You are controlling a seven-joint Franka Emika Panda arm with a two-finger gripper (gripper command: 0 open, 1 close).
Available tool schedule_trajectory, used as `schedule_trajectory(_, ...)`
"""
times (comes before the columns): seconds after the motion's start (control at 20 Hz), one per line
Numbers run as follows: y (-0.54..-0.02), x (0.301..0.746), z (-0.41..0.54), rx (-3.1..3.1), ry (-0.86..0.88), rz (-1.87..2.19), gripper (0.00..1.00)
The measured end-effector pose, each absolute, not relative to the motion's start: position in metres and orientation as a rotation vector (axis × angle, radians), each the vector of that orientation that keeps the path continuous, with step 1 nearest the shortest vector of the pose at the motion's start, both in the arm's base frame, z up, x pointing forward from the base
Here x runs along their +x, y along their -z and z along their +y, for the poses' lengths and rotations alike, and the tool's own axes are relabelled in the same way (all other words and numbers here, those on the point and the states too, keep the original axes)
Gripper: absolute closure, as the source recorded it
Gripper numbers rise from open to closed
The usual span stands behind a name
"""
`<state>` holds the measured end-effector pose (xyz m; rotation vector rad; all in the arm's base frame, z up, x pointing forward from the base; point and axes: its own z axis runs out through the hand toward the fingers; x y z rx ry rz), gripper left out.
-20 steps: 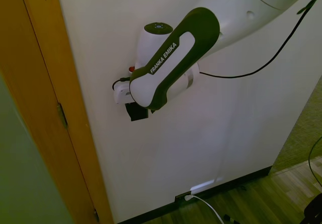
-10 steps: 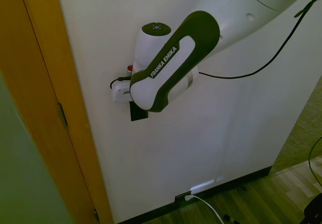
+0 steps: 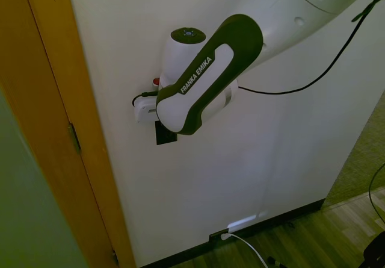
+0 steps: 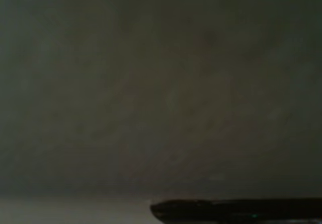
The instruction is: Turn on the light
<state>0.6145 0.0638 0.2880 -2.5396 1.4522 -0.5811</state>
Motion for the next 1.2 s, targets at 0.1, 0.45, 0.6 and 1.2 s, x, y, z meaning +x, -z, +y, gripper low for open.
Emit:
schedule_trajectory(0.1, -0.288, 0.615, 0.064, -2.538, 0.581, 1.454, 1.00)
schedule_trajectory(0.45, -0.293, 0.605, 0.070, -2.508, 0.671, 1.464, 1.00)
schedule_trajectory(0.6, -0.308, 0.599, 0.074, -2.493, 0.721, 1.456, 1.00)
schedule_trajectory(1.2, -0.277, 0.541, 0.082, -2.484, 0.663, 1.377, 0.00)
